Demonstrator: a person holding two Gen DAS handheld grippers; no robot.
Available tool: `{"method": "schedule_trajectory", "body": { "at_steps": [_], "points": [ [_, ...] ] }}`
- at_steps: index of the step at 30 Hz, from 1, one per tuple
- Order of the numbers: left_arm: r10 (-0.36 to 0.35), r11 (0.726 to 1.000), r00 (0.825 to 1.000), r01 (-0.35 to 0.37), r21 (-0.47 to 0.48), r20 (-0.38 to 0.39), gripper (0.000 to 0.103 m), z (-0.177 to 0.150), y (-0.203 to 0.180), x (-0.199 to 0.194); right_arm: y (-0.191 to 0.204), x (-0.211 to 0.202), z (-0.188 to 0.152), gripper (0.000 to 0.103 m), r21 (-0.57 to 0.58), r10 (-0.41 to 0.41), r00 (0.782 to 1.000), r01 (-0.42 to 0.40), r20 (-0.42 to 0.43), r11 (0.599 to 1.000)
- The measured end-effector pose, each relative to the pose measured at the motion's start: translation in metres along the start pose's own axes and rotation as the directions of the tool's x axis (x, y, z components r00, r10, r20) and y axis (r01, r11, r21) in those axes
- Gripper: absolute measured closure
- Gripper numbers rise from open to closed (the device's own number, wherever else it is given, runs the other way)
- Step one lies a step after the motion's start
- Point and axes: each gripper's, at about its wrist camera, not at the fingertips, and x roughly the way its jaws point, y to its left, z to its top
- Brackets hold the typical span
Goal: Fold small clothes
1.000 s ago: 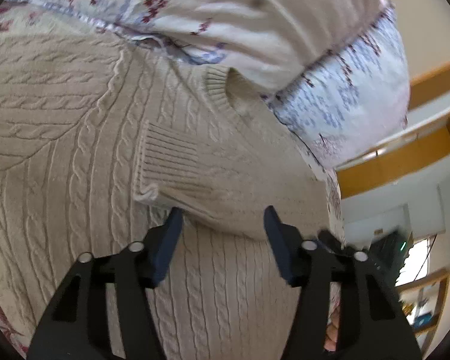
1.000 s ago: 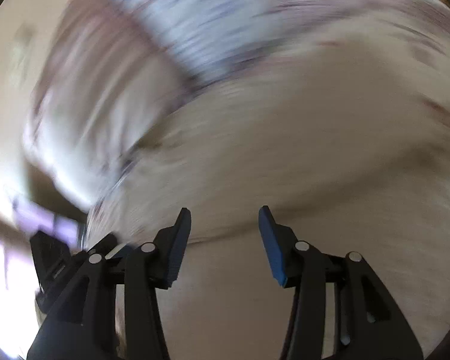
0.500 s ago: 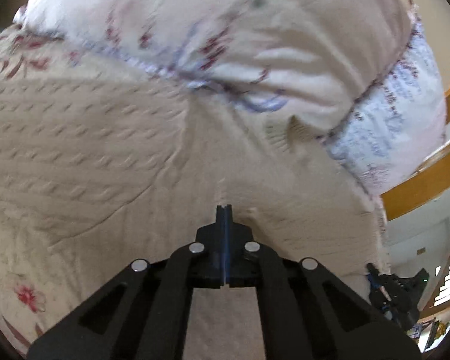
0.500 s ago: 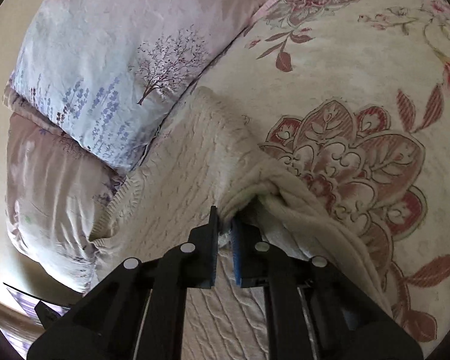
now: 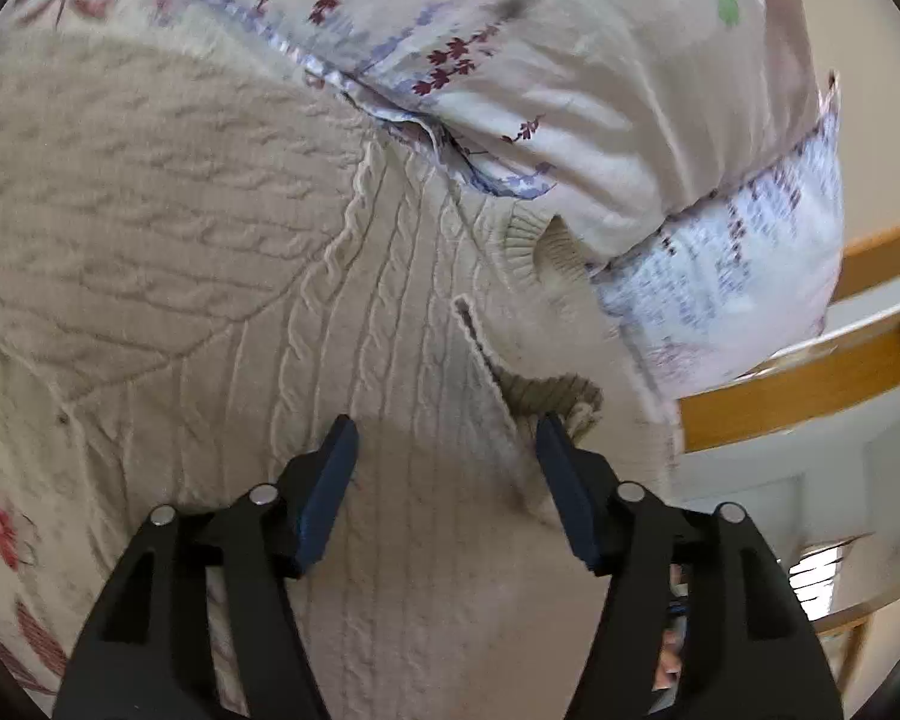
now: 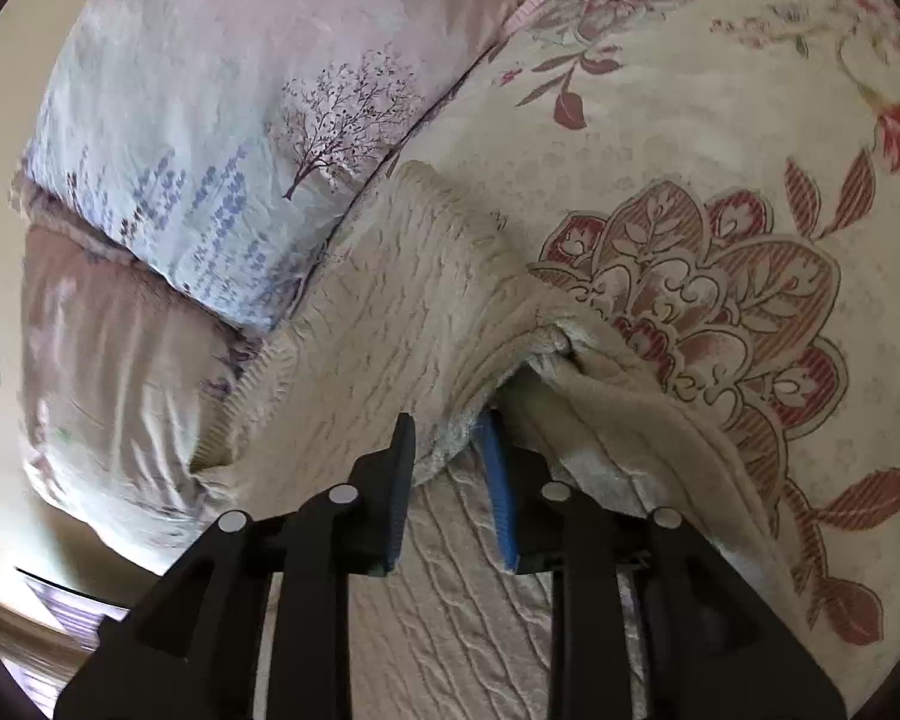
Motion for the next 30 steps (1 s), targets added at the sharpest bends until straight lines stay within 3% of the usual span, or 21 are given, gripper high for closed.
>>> {"method": "schedule_trajectory", "body": {
  "at_steps": [3,6,8,14,16,17,18,21,23,25,29,30],
  "points": [
    [-0.088,0.993,0.996,0.087,-0.078,-0.005,0.04,0.0,0.011,0.001,-0.01,0.001,0.003,0.078,0.054,0.051,0.999,-0.05,-0.001,0.997],
    [-0.091,0.993,0.996,0.091,-0.075,-0.009,0.04,0.0,0.008,0.004,-0.022,0.002,0.006,0.078,0.123,0.096,0.995,-0.096,0.006,0.988],
    [-0.137,0.987,0.99,0.136,-0.087,-0.012,0.039,0.0,0.005,0.007,-0.026,0.003,0.009,0.078,0.149,0.124,0.992,-0.124,0.011,0.981],
    [0.005,1.0,1.0,-0.005,0.002,-0.012,0.048,0.003,-0.012,0.019,-0.021,0.008,0.011,0.078,0.105,0.104,0.994,-0.107,0.029,0.989],
    [0.045,0.999,0.999,-0.045,0.027,-0.013,0.061,0.008,-0.018,0.026,-0.021,0.011,0.01,0.078,0.097,0.1,0.994,-0.103,0.032,0.99],
    [0.059,0.998,0.998,-0.058,0.035,-0.021,0.076,0.011,-0.018,0.03,-0.022,0.013,0.011,0.079,0.092,0.094,0.995,-0.096,0.032,0.991],
    [0.07,0.997,0.997,-0.068,0.043,-0.03,0.098,0.014,-0.019,0.036,-0.022,0.015,0.011,0.087,0.082,0.087,0.995,-0.09,0.039,0.993],
    [0.107,0.989,0.994,-0.103,0.103,-0.032,0.098,0.021,-0.026,0.045,-0.019,0.008,0.009,0.095,0.045,0.103,0.991,-0.107,0.081,0.993],
    [0.07,0.98,0.997,-0.074,0.187,0.026,0.098,0.026,-0.041,0.035,-0.013,-0.007,0.007,0.095,-0.007,0.128,0.978,-0.128,0.162,0.992],
    [0.07,0.97,0.996,-0.083,0.227,0.061,0.098,0.03,-0.047,0.03,-0.012,-0.011,0.007,0.096,-0.023,0.11,0.976,-0.108,0.188,0.994],
    [0.199,0.947,0.98,-0.197,0.253,0.02,0.098,0.029,-0.036,0.047,-0.017,0.01,0.001,0.096,-0.018,0.004,0.994,-0.002,0.111,1.0],
    [0.202,0.945,0.979,-0.202,0.258,0.026,0.097,0.027,-0.033,0.048,-0.018,0.014,-0.002,0.095,-0.027,-0.025,0.995,0.028,0.098,0.999]
  ]
}}
